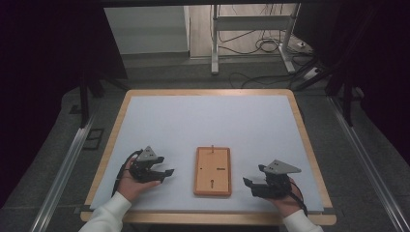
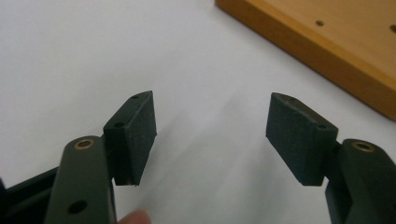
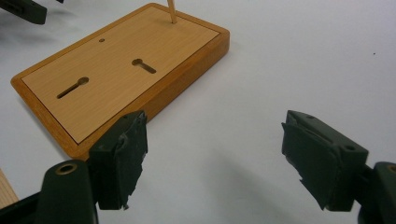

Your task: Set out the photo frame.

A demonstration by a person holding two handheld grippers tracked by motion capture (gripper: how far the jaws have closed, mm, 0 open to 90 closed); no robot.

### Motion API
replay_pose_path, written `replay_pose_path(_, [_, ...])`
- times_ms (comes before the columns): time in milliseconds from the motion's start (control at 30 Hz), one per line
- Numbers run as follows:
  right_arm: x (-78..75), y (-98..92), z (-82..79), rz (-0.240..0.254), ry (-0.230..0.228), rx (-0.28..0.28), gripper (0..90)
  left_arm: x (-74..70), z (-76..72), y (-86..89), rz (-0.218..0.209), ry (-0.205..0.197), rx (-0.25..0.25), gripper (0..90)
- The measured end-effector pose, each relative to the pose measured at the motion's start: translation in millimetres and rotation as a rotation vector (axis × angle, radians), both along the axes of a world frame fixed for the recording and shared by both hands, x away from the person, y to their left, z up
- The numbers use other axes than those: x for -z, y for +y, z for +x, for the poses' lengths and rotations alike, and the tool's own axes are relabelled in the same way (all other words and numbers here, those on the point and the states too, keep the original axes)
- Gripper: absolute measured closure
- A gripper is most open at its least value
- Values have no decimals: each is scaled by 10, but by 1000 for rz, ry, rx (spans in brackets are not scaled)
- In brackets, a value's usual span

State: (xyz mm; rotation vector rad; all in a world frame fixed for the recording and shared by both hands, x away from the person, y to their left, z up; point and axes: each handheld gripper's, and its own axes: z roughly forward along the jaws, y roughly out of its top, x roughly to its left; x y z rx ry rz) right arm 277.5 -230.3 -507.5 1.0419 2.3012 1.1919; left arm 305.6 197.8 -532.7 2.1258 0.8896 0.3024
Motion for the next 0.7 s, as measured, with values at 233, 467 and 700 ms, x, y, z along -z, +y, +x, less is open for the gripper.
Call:
replay_pose_path(233, [-6,19,-5,-8,-8,-15,228,-88,55,-142,-23,-30,16,298])
replay_pose_path(467, [21,-2,-37,-16,-6,-3,224,-176,173,-319,-47,-42,37,280])
replay_pose_path(700, [27,-53,-126,-23,-14,15,224,-272,291,-560,-69,-48,89,271])
